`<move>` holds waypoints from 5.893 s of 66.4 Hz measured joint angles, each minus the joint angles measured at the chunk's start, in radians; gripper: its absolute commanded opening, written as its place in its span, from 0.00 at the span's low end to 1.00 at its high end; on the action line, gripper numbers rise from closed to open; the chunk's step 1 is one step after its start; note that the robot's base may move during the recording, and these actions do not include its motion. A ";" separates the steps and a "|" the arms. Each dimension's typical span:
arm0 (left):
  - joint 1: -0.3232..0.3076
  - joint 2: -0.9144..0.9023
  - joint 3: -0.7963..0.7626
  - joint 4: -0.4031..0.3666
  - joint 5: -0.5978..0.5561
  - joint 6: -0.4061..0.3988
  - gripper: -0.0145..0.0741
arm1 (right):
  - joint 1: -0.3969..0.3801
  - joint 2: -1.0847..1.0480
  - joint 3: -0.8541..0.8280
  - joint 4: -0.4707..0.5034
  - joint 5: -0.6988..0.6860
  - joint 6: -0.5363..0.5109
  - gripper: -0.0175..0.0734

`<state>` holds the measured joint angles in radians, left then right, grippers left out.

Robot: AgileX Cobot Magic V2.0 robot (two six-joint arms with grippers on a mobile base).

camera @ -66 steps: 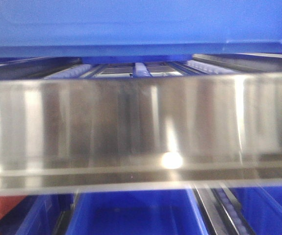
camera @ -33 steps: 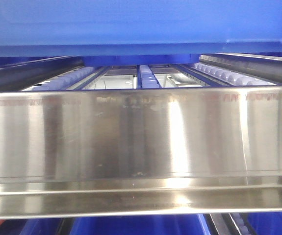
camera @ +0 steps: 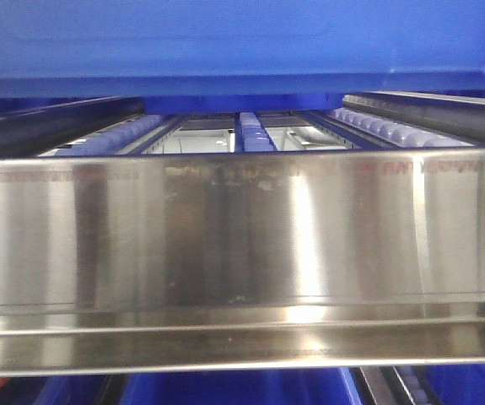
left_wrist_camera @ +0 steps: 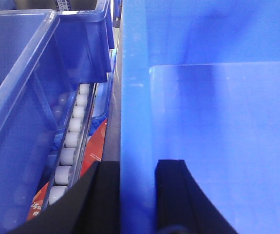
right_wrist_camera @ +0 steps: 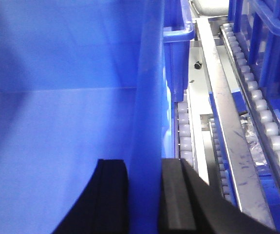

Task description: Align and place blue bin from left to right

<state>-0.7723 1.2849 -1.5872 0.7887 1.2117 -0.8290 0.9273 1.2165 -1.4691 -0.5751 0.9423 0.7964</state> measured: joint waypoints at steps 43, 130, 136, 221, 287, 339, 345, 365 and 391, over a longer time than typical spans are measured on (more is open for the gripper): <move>0.039 0.033 -0.025 -0.059 -0.112 0.008 0.04 | -0.085 0.015 -0.029 0.036 0.011 -0.004 0.12; 0.271 0.284 -0.082 -0.308 -0.241 0.102 0.05 | -0.225 0.267 -0.044 0.038 -0.127 -0.036 0.12; 0.271 0.284 -0.082 -0.308 -0.242 0.102 0.14 | -0.225 0.267 -0.044 0.038 -0.120 -0.036 0.13; 0.265 0.199 -0.095 -0.328 -0.295 0.098 0.04 | -0.206 0.175 -0.057 0.048 -0.172 -0.030 0.11; 0.265 -0.500 0.856 -0.205 -1.226 0.097 0.04 | -0.206 -0.534 0.670 -0.029 -0.688 -0.178 0.11; 0.265 -0.632 0.862 -0.205 -1.190 0.097 0.04 | -0.206 -0.647 0.673 -0.029 -0.703 -0.180 0.11; 0.265 -0.632 0.862 -0.205 -1.190 0.097 0.04 | -0.206 -0.647 0.673 -0.029 -0.703 -0.180 0.11; 0.265 -0.632 0.864 -0.205 -1.190 0.097 0.04 | -0.206 -0.647 0.673 -0.029 -0.703 -0.180 0.11; 0.265 -0.634 0.864 -0.205 -1.190 0.097 0.04 | -0.206 -0.648 0.673 -0.029 -0.703 -0.180 0.11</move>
<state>-0.5073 0.6510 -0.7233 0.5841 0.0220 -0.7315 0.7211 0.5686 -0.7965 -0.6041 0.2391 0.6163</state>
